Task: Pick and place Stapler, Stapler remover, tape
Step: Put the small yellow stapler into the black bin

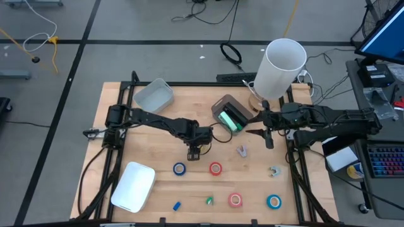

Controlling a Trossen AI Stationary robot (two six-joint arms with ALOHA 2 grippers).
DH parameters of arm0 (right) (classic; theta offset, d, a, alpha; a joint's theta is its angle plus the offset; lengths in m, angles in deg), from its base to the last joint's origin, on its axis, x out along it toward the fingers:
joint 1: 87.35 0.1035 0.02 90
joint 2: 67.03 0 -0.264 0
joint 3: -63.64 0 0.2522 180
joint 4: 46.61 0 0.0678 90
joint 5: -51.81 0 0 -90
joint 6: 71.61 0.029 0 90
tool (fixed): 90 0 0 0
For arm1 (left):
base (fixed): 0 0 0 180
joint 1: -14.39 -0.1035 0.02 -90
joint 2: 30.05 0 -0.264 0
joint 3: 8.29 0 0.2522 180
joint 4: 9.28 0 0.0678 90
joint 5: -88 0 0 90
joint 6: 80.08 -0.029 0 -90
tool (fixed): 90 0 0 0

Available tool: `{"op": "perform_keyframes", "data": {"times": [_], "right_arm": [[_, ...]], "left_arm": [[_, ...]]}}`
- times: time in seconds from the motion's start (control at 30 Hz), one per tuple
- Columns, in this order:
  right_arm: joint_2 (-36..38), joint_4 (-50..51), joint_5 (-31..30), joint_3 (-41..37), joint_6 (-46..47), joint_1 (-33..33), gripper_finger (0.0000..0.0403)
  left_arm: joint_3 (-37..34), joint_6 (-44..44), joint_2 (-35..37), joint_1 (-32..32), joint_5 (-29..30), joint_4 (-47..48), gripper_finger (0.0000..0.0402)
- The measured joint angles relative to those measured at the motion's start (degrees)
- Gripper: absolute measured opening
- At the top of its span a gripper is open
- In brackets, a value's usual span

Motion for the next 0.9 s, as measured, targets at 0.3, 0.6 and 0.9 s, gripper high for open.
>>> {"op": "perform_keyframes", "data": {"times": [0.3,0.6,0.9], "right_arm": [[-0.1,0.1,0.0,0.0,1.6,0.0,0.0155],[-0.6,-0.1,-1.5,0.0,1.5,0.0,0.0155],[-0.6,-0.1,-2.9,0.0,1.2,0.0,0.0157]], "left_arm": [[0.0,-2.9,-1.2,-0.8,-0.3,-4.5,0.0228],[0.0,-3.8,-2.8,-1.1,-1.2,-6.2,0.0228],[0.0,-0.4,-1.2,-2.1,-0.3,-5.5,0.0228]]}}
